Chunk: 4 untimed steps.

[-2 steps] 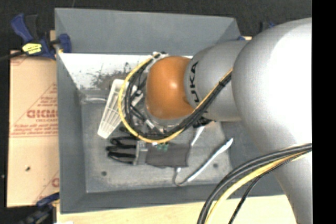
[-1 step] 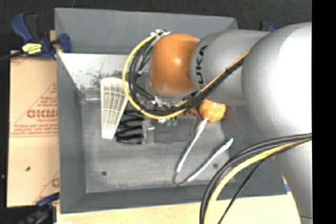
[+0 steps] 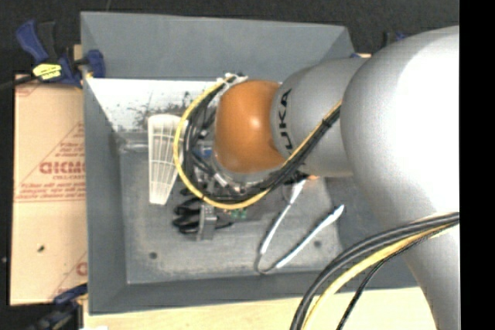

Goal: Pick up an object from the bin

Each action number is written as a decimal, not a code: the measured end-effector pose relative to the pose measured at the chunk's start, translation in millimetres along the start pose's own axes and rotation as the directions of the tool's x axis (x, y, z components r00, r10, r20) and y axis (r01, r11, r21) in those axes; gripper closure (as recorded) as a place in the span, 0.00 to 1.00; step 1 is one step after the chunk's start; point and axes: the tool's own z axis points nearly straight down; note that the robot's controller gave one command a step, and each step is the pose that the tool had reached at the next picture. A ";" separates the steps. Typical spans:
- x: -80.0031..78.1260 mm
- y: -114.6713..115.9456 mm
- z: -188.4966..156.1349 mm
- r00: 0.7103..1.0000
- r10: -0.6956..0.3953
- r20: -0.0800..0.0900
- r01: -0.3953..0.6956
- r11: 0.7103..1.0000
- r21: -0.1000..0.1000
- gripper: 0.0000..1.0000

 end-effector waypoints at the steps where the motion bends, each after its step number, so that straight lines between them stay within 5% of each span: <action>1: -69.1 -42.5 0.0 0.974 -0.226 0.016 0.226 0.974 0.001 0.00; 2: -3.0 -0.7 -0.3 1.000 -0.013 0.001 0.013 1.000 -0.003 1.00; 4: -3.6 -1.0 -2.3 1.000 -0.012 0.003 0.012 1.000 -0.004 1.00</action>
Offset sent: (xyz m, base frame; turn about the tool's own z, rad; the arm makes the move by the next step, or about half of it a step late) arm 0.0023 -0.0012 -0.0001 -0.0109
